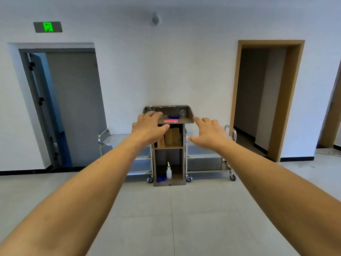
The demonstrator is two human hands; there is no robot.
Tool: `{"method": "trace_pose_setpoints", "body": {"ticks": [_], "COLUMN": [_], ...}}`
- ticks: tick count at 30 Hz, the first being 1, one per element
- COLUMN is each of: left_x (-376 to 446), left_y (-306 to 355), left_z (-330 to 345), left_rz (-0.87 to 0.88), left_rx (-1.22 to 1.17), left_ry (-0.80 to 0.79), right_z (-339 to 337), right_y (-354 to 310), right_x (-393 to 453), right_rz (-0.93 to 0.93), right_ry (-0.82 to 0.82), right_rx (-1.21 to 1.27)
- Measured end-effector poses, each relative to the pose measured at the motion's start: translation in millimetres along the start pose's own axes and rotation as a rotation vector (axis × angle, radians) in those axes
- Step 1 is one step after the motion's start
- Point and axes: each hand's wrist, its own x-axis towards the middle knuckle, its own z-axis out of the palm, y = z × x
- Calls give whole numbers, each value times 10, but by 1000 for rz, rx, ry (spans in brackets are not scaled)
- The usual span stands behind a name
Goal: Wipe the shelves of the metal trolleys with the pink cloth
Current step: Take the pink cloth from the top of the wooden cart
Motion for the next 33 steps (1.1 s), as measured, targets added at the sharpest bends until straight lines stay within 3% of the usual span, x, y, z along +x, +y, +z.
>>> {"method": "trace_pose_setpoints", "body": {"ticks": [16,33], "left_x": [1892,3843], "left_y": [261,-917], "left_z": [1261,2160], "left_rz": [-82,-4], "left_rx": [63,56], "left_ry": [-34,-18], "right_z": [483,1483], "right_y": [1210,1014], "right_x": [1874,3814], "right_rz": [5,37], "right_ry": [-60,-43], "right_rx": [9,19]}}
